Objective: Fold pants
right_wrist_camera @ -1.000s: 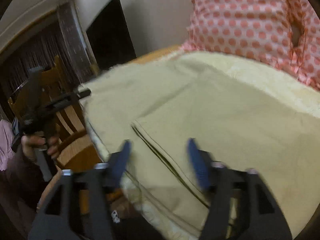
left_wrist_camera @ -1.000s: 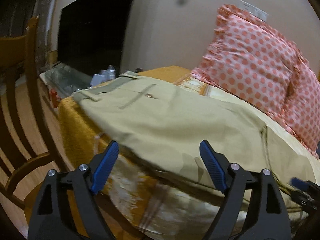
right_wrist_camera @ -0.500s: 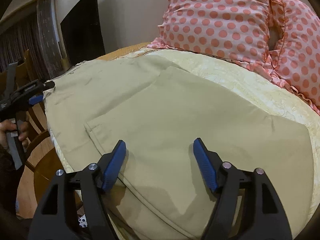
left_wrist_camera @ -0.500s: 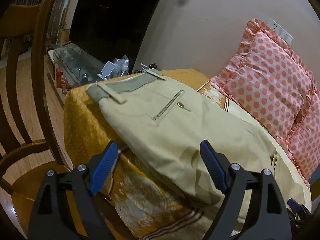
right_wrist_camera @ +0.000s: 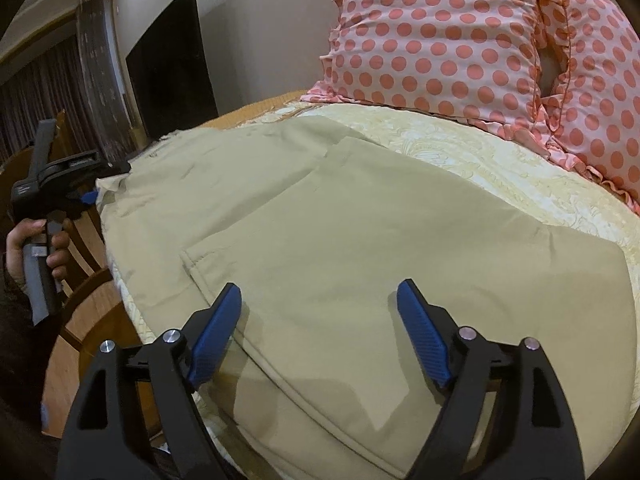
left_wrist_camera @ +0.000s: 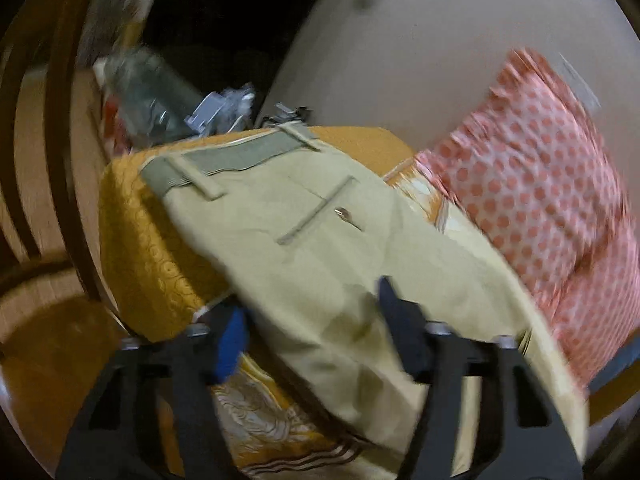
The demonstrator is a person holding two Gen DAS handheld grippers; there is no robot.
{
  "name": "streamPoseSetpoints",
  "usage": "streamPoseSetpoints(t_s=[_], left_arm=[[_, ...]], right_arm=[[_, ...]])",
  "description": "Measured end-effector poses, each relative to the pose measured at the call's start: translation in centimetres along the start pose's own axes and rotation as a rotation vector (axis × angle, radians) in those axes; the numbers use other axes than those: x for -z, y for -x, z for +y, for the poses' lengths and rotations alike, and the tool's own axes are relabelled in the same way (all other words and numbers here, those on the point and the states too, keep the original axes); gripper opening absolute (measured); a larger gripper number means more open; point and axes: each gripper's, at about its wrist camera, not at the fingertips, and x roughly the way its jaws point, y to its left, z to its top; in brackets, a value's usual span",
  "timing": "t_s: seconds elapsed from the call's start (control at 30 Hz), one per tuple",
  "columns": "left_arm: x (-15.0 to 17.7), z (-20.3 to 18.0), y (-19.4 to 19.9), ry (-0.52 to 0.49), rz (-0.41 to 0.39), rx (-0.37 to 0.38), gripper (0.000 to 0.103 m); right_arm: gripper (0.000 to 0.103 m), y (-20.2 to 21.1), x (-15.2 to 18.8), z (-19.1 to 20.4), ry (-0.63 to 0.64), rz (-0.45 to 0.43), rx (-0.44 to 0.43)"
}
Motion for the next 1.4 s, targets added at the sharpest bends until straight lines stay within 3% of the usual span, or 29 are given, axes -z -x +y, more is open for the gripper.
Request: streamPoseSetpoints(t_s=[0.07, 0.13, 0.23, 0.33, 0.4, 0.5, 0.57, 0.63, 0.7, 0.8, 0.83, 0.97, 1.03, 1.1, 1.17, 1.2, 1.27, 1.37, 1.4], left_arm=[[-0.6, 1.8, -0.2, 0.155, 0.010, 0.047, 0.015], [-1.0, 1.6, -0.5, 0.159, 0.020, 0.040, 0.011], [-1.1, -3.1, 0.6, -0.078, -0.051, -0.076, 0.009], [-0.8, -9.7, 2.3, -0.304, -0.123, -0.061, 0.008], [0.5, -15.3, 3.8, -0.473, -0.166, -0.003, 0.008], [5.0, -22.9, 6.0, -0.718, -0.200, 0.132, 0.009], [9.8, -27.2, 7.8, -0.890, -0.188, 0.274, 0.009], [15.8, -30.0, 8.8, -1.062, -0.108, 0.427, 0.010], [21.5, -31.0, 8.5, -1.222, -0.020, 0.500, 0.010], [28.2, -30.4, 6.4, -1.421, 0.080, 0.464, 0.011], [29.2, -30.0, 5.8, -1.447, 0.099, 0.455, 0.011], [28.7, -29.3, 5.7, -1.423, 0.110, 0.477, 0.012], [27.3, -29.0, 5.9, -1.366, 0.152, 0.517, 0.020], [24.7, -28.5, 6.2, -1.267, 0.204, 0.572, 0.050], [21.4, -27.5, 6.2, -1.171, 0.181, 0.582, 0.067], [20.3, -27.3, 6.0, -1.136, 0.169, 0.572, 0.070], [17.4, -26.5, 4.5, -1.058, 0.110, 0.448, 0.067], [11.7, -24.3, 1.2, -0.818, 0.203, 0.465, 0.069], [10.5, -23.9, -0.2, -0.779, 0.220, 0.431, 0.068]], right_arm=[[0.082, 0.6, 0.3, -0.3, -0.011, -0.012, -0.014], [0.082, 1.5, 0.6, -0.9, -0.026, -0.028, -0.023], [0.083, 3.4, 1.2, -2.4, -0.059, -0.071, -0.009], [0.084, 6.0, 1.9, -5.0, -0.136, -0.135, 0.016], [0.084, 8.3, 2.4, -7.4, -0.207, -0.194, 0.054], [0.084, 11.6, 3.3, -10.5, -0.306, -0.266, 0.122], [0.084, 13.4, 4.0, -12.3, -0.373, -0.299, 0.147], [0.084, 14.8, 4.7, -13.9, -0.436, -0.323, 0.156], [0.085, 15.8, 5.5, -15.2, -0.498, -0.343, 0.146], [0.086, 16.4, 6.9, -17.8, -0.631, -0.359, 0.079], [0.086, 16.3, 7.1, -18.5, -0.664, -0.355, 0.052], [0.086, 14.7, 7.0, -20.0, -0.741, -0.321, -0.090], [0.086, 13.4, 6.4, -19.9, -0.737, -0.274, -0.126], [0.084, 11.8, 5.9, -19.7, -0.717, -0.205, -0.115], [0.077, 10.5, 5.3, -19.6, -0.691, -0.155, -0.080], [0.076, 10.2, 5.1, -19.6, -0.676, -0.142, -0.074], [0.069, 9.3, 4.5, -19.5, -0.654, -0.110, -0.068], [0.061, 8.2, 3.9, -19.5, -0.608, -0.075, -0.048], [0.061, 8.0, 3.9, -19.4, -0.594, -0.067, -0.044]])
